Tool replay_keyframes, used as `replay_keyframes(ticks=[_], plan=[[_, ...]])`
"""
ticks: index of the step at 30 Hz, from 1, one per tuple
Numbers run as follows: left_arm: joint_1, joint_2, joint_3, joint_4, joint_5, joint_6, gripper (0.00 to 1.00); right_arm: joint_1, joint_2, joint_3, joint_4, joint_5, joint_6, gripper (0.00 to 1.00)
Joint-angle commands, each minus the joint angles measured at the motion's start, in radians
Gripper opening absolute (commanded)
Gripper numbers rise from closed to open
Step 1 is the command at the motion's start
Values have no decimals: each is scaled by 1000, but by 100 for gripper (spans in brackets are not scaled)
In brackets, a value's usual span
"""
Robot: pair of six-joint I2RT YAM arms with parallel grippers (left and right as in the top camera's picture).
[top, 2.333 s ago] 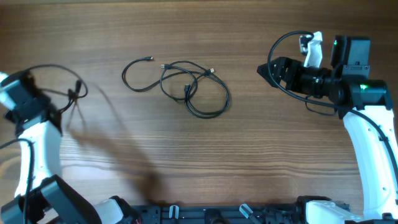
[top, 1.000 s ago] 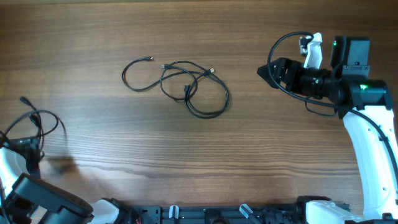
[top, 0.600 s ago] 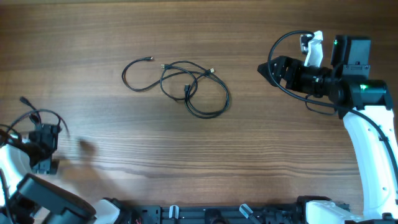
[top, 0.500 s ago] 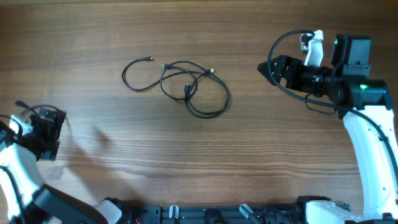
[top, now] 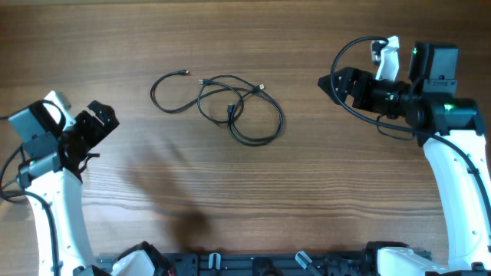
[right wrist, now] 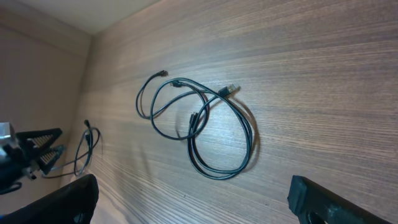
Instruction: Untangle cables
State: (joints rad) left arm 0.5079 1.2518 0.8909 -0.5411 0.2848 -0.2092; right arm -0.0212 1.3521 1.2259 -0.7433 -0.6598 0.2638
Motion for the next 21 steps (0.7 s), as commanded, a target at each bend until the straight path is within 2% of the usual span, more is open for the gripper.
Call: replay_keyframes(ticks=[1,3,7,11,21], plan=[[-7,61,5,-6,-202,23,100,1,4,16,3,9,14,99],[-6,113,5,-35,-265,19,100,1,4,16,4,9,28,100],[-6,201,5,-45,-279,19,100,1,4,16,3,9,27,100],[-6,303,5,11,-284,19,100,0,4,16,3,10,27,99],[-6,386,5,217,-320,19,100,1,4,16,3,10,27,100]])
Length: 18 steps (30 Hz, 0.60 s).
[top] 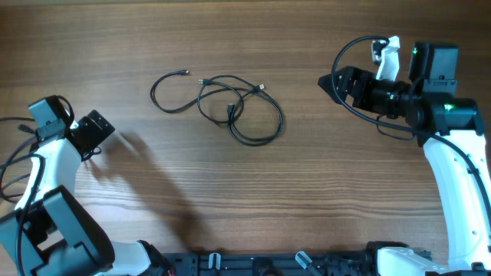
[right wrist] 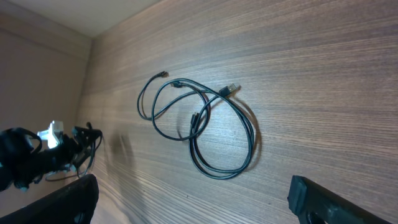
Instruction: Untangle cables
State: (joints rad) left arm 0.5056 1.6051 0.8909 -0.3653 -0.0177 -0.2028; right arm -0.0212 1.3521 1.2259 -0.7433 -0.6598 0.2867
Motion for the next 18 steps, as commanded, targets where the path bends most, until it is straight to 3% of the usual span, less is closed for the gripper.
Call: replay_keyframes(ticks=[1,12,18], plan=[[-4,46,5,59,-18,13,100,2,4,16,3,10,4,100],[-3,152,5,158,-31,13,100,2,4,16,-6,10,28,99],[21,153,5,131,-188,16,100,2,4,16,-6,9,28,99]])
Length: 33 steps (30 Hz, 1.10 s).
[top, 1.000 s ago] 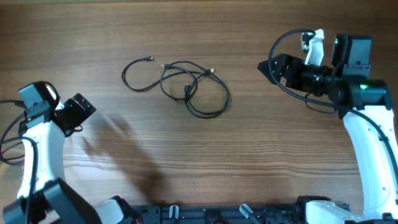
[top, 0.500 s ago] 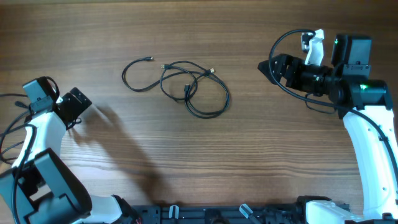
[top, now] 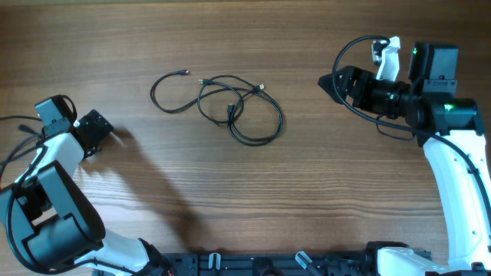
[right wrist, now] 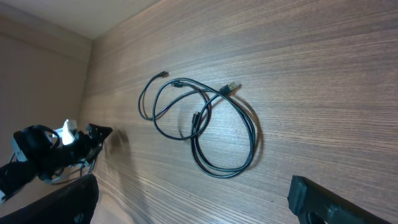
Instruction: Untangle cables
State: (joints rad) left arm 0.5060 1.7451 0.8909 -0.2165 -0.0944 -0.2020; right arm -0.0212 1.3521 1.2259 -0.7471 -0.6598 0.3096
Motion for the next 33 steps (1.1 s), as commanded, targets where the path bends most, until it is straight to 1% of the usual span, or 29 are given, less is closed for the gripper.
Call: replay_keyframes(ticks=[1,4,8,11,14,16,18,20,22,25,28,33], plan=[[35,13,5,-24,-117,15,100,2,4,16,-3,9,5,99],[116,13,5,-35,-116,3,100,2,4,16,-5,10,5,100],[242,13,5,-38,-104,-70,100,2,4,16,-6,10,5,100],[341,13,5,-37,-41,-72,100,2,4,16,-5,10,5,100],[406,13,5,-33,25,-75,99,2,4,16,-5,10,5,99],[423,13,5,-11,83,-53,97,2,4,16,-5,10,5,100],[420,13,5,6,103,-44,97,2,4,16,-6,9,5,99],[420,13,5,22,146,-44,97,2,4,16,-6,10,5,100],[420,5,6,72,210,-37,98,2,4,16,-6,10,5,99],[420,-36,11,115,217,-34,98,2,4,15,-6,13,4,100],[420,-100,32,108,217,10,97,2,4,15,-2,14,5,100],[419,-237,58,87,225,16,98,2,4,15,6,18,5,100]])
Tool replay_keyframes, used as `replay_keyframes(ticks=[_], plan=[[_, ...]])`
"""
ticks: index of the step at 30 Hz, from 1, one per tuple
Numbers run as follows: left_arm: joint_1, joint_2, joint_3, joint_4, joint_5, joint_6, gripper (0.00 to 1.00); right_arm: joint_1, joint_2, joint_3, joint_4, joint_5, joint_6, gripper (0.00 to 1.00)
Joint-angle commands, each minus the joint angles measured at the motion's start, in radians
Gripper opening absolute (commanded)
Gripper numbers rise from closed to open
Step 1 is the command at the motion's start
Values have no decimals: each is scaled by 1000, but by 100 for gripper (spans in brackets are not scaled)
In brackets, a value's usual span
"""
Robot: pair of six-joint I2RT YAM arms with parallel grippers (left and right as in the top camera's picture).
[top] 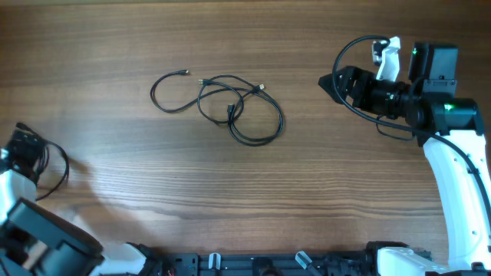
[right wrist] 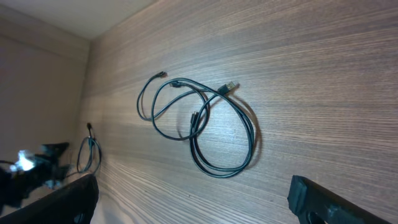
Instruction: Untangle cables
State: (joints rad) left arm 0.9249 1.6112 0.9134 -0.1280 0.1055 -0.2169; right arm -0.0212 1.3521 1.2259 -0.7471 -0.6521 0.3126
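Observation:
A tangle of thin black cables (top: 230, 107) lies on the wooden table left of centre, in several overlapping loops with small plugs at the loose ends. The right wrist view shows the same cables (right wrist: 202, 124) well ahead of the fingers. My right gripper (top: 331, 82) hovers to the right of the tangle, pointing at it, open and empty, and its dark fingers (right wrist: 323, 200) sit wide apart at the frame's bottom corners. My left arm (top: 23, 153) is at the table's far left edge, far from the cables. Its fingers cannot be made out.
The wooden table (top: 253, 192) spreads around the tangle. The left arm's own wiring loop (top: 55, 170) hangs beside it. A dark rail with clips (top: 253, 264) runs along the near edge. The right arm's white body (top: 460, 192) stands at the right.
My left arm has drawn back from the left part of the table to its far left edge and sits lower in the overhead view. The cables and the right gripper are unchanged.
At first my left gripper stood left of the tangle, pointing towards it. Over the two later moments it sat a little further left each time while the arm's body swung round. Now it is at the table's edge. Right gripper and cables stayed put throughout.

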Motion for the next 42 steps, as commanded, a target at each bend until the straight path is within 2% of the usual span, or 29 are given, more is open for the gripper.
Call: replay_keyframes(ticks=[1,5,7,14,18,21,25,30,40,42], plan=[[0,-132,36,-4,56,31,98,2,4,15,6,10,2,100],[-26,-211,36,-7,282,53,98,2,4,15,26,9,4,100],[-71,-240,36,-7,322,54,98,2,4,15,44,9,12,100],[-419,-286,36,-27,296,157,100,2,4,16,51,9,17,99],[-662,-282,36,-79,205,243,100,2,4,15,55,10,4,99],[-819,-249,36,-94,121,241,100,2,4,16,55,10,4,99],[-1004,-136,36,-81,112,196,100,2,4,15,55,10,3,99],[-1097,9,36,-18,26,73,100,2,4,15,53,9,4,99],[-1172,157,36,25,31,70,100,2,4,15,47,9,4,99],[-1172,172,36,28,31,70,95,2,4,15,47,9,5,99]])
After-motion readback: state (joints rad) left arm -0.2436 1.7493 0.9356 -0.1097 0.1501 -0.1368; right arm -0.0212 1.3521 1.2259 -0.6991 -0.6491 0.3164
